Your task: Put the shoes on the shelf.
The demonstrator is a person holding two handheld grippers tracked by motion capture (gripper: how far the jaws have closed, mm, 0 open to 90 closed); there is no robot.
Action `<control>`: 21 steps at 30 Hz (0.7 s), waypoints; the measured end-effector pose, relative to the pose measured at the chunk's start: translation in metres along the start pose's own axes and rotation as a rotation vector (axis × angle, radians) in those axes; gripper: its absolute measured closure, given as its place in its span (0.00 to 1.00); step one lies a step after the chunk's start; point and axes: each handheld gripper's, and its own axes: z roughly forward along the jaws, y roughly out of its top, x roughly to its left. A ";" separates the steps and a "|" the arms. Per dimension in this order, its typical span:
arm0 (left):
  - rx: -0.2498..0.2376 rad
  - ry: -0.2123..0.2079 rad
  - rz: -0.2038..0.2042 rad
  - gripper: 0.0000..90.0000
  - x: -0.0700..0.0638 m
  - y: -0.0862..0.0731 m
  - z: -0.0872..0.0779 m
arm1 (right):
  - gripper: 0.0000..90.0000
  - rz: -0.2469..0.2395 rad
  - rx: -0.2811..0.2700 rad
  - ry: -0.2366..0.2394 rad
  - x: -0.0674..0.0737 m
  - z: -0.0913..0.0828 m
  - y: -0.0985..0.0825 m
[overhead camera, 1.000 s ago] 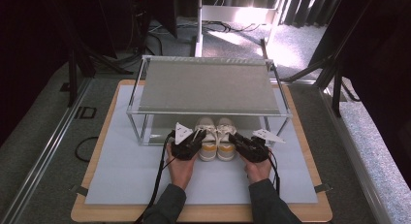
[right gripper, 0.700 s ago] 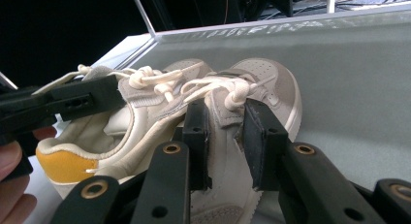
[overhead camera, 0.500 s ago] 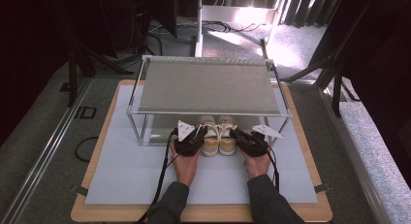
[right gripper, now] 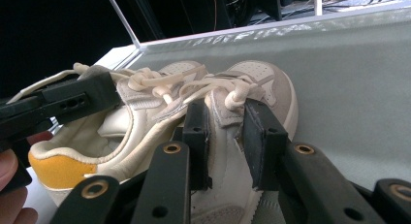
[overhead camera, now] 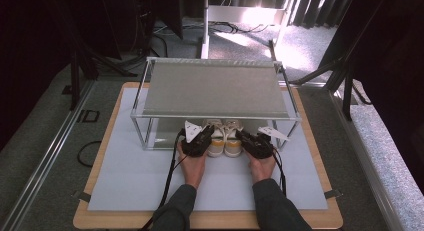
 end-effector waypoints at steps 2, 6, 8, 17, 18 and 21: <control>0.002 0.003 -0.004 0.87 0.001 -0.001 0.001 | 0.81 0.000 -0.001 -0.001 0.000 0.001 0.000; 0.018 0.005 -0.003 0.87 0.004 -0.002 0.004 | 0.81 0.003 0.003 -0.015 0.000 0.005 -0.001; 0.026 0.001 0.001 0.84 0.006 -0.003 0.004 | 0.81 -0.011 0.015 -0.029 0.001 0.005 0.001; 0.009 -0.021 -0.005 0.60 0.005 -0.001 0.002 | 0.71 -0.005 0.039 -0.034 -0.002 0.007 0.004; 0.007 -0.019 -0.004 0.58 0.005 -0.001 0.001 | 0.67 -0.002 0.040 -0.037 -0.002 0.007 0.004; -0.015 -0.026 -0.003 0.53 0.004 0.001 -0.005 | 0.58 -0.001 0.024 -0.043 -0.001 0.004 0.004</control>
